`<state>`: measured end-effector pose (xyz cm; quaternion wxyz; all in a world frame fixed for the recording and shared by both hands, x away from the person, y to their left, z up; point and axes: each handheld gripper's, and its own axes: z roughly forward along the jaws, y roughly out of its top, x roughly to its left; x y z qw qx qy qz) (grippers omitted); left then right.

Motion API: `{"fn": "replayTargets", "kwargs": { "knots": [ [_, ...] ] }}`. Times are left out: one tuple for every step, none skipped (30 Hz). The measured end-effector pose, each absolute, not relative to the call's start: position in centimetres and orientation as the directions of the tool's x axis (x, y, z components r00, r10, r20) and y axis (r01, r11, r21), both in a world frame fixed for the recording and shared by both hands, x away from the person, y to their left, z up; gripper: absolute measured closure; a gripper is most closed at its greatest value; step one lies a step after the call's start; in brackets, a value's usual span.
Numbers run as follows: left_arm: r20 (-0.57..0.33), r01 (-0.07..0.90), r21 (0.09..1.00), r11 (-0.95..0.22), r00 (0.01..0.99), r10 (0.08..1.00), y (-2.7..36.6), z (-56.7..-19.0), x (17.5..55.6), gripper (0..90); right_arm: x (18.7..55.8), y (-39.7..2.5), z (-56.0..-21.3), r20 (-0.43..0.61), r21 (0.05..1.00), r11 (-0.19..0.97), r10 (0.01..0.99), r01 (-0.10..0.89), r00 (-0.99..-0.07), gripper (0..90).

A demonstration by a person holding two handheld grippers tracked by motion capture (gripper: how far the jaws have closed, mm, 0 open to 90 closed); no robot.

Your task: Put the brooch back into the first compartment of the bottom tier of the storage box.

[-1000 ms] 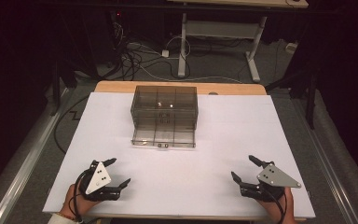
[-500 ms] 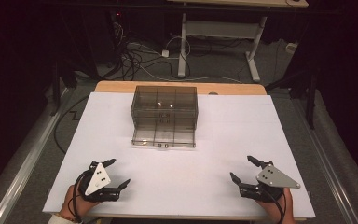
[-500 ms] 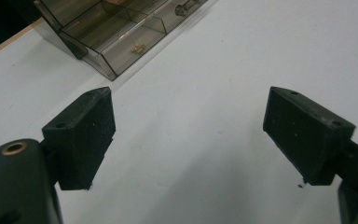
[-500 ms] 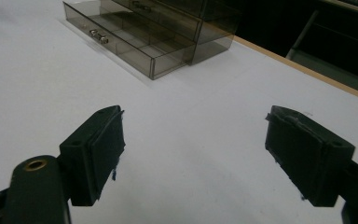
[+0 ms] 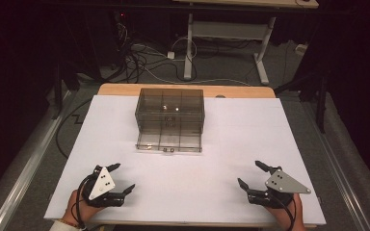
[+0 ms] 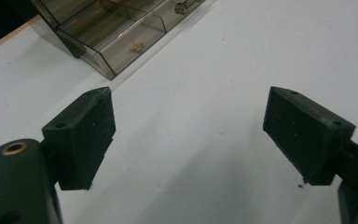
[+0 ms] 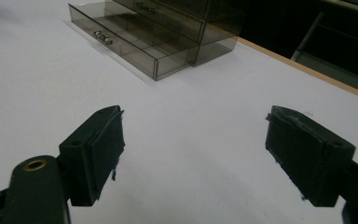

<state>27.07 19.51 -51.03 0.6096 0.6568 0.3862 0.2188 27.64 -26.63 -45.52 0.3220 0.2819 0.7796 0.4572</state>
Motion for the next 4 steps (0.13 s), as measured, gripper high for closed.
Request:
{"fn": "replayTargets", "kwargs": {
  "knots": [
    [-0.185, 0.241, 0.970, 0.043, 0.606, 0.774, 19.50, -51.02, 27.08, 16.3, 27.63, -26.63, -45.53, -0.243, 0.895, 0.422, 0.733, 0.145, -0.635, 19.3],
    [-0.186, 0.242, 0.969, 0.044, 0.606, 0.774, 19.49, -51.01, 27.10, 16.3, 27.63, -26.62, -45.53, -0.243, 0.895, 0.422, 0.734, 0.146, -0.635, 19.3],
    [-0.184, 0.242, 0.969, 0.041, 0.606, 0.774, 19.49, -51.02, 27.13, 16.4, 27.62, -26.62, -45.53, -0.243, 0.895, 0.422, 0.735, 0.146, -0.634, 19.3],
    [-0.185, 0.242, 0.969, 0.043, 0.605, 0.775, 19.45, -51.02, 27.18, 16.4, 27.61, -26.65, -45.53, -0.240, 0.895, 0.420, 0.735, 0.149, -0.634, 19.3]
  ]
}}
